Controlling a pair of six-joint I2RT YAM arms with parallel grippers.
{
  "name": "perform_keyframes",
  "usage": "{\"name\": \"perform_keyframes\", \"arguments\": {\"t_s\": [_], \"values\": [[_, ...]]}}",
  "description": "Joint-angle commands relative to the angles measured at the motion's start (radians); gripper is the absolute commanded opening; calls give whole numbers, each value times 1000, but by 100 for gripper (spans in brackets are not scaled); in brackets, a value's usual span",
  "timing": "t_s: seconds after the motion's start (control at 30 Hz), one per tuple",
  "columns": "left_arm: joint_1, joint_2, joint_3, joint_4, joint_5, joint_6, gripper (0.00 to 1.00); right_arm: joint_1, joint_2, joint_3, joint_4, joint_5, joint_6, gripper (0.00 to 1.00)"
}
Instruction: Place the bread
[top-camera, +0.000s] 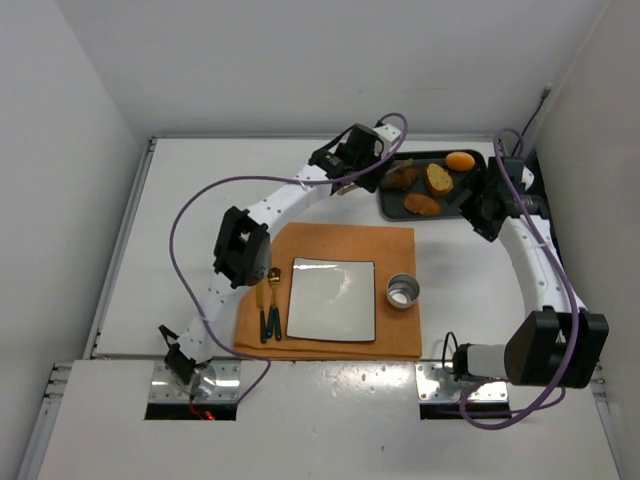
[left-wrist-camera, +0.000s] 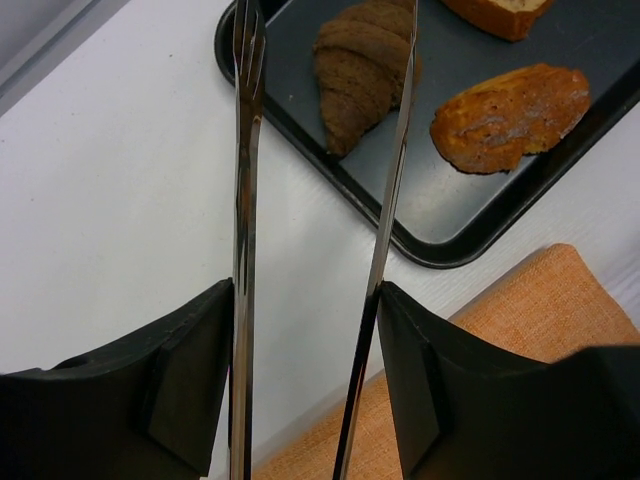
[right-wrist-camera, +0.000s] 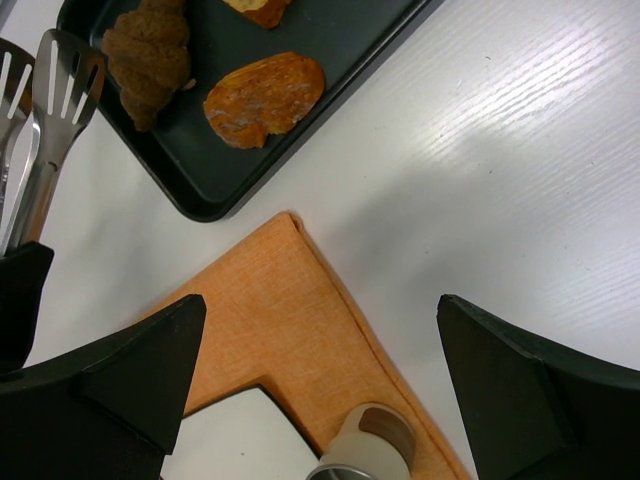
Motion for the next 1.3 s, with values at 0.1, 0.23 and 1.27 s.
{"name": "perform_keyframes", "arguments": {"t_s": [0.1, 0.23, 1.27], "values": [[-26, 24, 7, 24, 37, 16, 62, -10, -1, -9, 30, -24, -5, 100], [-26, 44, 7, 24, 37, 7, 62, -10, -1, -19, 39, -44, -5, 100], [-57, 76, 65, 73, 40, -44, 36, -10, 8, -37, 67, -92, -15, 100]]}}
